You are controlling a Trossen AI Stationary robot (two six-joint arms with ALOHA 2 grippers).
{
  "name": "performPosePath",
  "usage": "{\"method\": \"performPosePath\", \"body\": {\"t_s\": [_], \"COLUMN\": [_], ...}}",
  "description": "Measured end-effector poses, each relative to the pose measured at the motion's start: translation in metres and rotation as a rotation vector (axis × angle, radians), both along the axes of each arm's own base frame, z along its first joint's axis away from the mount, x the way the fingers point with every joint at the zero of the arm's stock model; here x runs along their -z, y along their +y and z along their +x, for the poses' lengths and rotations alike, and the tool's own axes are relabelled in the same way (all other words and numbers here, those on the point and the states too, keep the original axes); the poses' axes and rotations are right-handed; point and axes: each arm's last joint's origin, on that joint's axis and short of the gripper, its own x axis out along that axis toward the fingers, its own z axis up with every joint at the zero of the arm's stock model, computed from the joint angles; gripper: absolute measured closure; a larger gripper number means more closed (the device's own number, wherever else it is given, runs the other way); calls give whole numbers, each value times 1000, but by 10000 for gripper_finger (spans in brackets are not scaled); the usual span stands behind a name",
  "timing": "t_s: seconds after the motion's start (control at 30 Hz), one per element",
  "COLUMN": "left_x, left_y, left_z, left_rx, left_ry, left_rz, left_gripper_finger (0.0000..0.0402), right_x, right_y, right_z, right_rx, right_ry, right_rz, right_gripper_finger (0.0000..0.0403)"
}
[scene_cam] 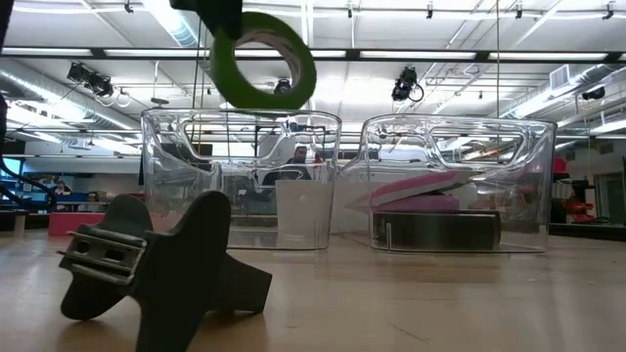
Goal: Pick and place Stapler, Stapler remover, tape
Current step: Put the right green tape into the left transparent bin
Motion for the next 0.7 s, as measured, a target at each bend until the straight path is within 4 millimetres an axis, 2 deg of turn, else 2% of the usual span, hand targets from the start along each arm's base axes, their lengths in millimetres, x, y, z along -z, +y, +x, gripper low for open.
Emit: {"method": "performPosePath", "body": {"t_s": [0.17, 0.27, 0.53, 0.7], "left_x": [0, 9, 60, 78], "left_y": [6, 13, 39, 60], "left_z": [7, 11, 18, 20], "left_rx": [34, 42, 39, 56], "left_ry": [-31, -31, 40, 27], "left_rz": [-27, -60, -177, -272], "left_gripper_finger": [296, 296, 296, 296], "right_x": [-10, -14, -14, -14], "right_y": [-5, -8, -8, -8], "right_z": [-16, -23, -25, -25], "right_rx": [-57, -70, -86, -91], "right_ry": [-21, -37, -27, -18], "right_rz": [100, 122, 139, 143], "right_gripper_finger": [297, 301, 305, 305]}}
